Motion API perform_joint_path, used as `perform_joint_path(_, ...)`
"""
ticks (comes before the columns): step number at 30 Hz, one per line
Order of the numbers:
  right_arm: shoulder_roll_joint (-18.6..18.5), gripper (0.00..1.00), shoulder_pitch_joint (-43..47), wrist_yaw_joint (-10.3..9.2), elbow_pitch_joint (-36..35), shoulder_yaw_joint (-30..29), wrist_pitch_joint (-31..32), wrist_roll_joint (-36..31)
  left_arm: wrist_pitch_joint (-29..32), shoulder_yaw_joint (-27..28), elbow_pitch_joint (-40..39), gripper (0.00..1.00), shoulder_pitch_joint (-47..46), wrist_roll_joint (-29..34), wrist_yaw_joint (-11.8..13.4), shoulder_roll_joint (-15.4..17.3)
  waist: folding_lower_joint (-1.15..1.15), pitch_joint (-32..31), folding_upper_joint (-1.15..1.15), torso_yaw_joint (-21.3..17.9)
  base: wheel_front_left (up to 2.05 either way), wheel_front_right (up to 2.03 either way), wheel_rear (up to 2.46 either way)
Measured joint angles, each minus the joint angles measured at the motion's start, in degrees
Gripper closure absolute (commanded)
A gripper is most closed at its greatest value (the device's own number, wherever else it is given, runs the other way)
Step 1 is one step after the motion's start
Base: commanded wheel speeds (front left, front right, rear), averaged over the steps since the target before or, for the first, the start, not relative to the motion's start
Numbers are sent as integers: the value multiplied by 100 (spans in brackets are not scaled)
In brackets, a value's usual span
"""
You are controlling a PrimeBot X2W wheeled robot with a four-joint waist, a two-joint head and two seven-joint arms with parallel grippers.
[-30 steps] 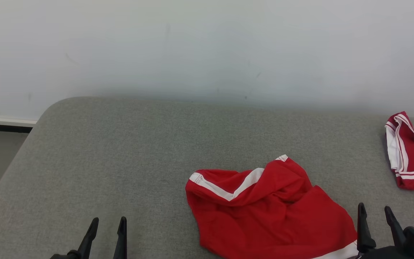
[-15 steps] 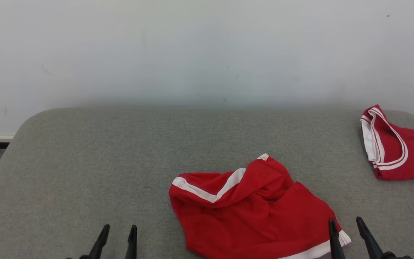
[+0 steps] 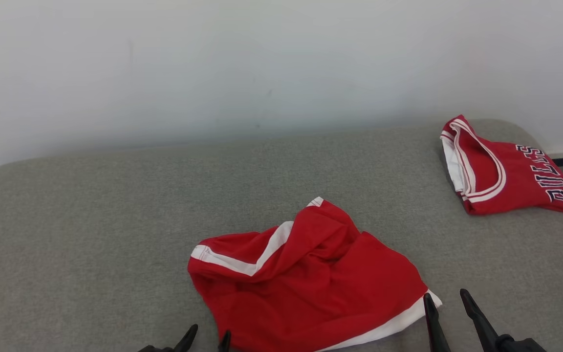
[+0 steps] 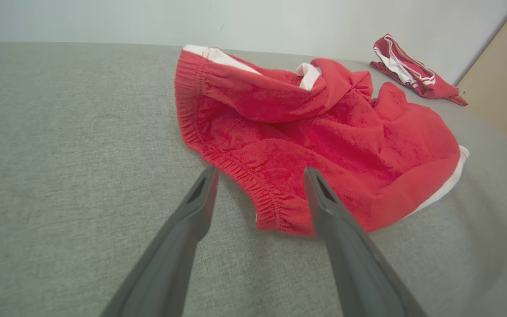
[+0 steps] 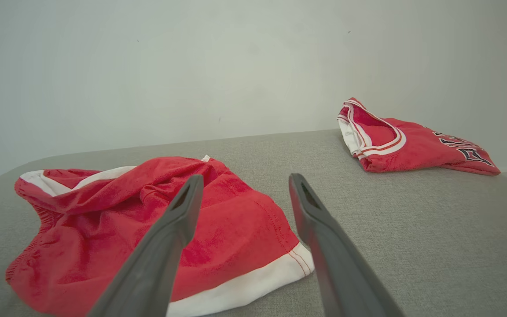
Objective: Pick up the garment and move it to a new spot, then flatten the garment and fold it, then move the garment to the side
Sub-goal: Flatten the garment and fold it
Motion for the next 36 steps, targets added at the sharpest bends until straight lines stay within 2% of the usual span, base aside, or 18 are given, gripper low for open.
perform_joint_path(5, 0, 0, -12, 0, 8, -24, -1, -11, 0, -219, 527, 0, -182, -198, -1, 5, 0, 127, 0, -236, 0, 0, 0)
perform_joint_path(14, 8, 0, -94, 0, -1, -9, -1, -24, 0, -431, 1095, 0, -537, -479, 0, 7, 0, 318, 0, -399, 0, 0, 0)
perform_joint_path(15, 11, 0, -98, 0, -10, -11, -1, -25, 0, -498, 1102, 53, -594, -556, 0, -5, 0, 326, 0, -392, 0, 0, 0)
perform_joint_path(16, 13, 0, -99, 0, -14, -8, -1, -30, 0, -577, 1089, 100, -636, -617, 0, -14, 0, 328, 0, -382, 0, 0, 0)
perform_joint_path(19, 16, 0, -97, 0, -30, -27, -1, -40, 0, -700, 1009, 100, -707, -709, 0, -25, 0, 323, 0, -336, 0, 0, 0)
perform_joint_path(26, 45, 0, 15, 0, -32, -154, -1, -30, 0, -575, 62, 100, -653, -676, -1, 31, 0, 252, 0, -92, 0, 0, 0)
perform_joint_path(32, 81, 0, 99, 0, 1, -194, -1, 13, -1, -447, -778, 100, -34, -615, 0, 350, 0, 141, 0, 199, 0, 0, 0)
perform_joint_path(36, 100, 0, 102, 0, 44, -227, -1, 20, 0, -554, -956, 100, 485, -580, 0, 515, 0, 83, 0, 366, 0, 0, 0)
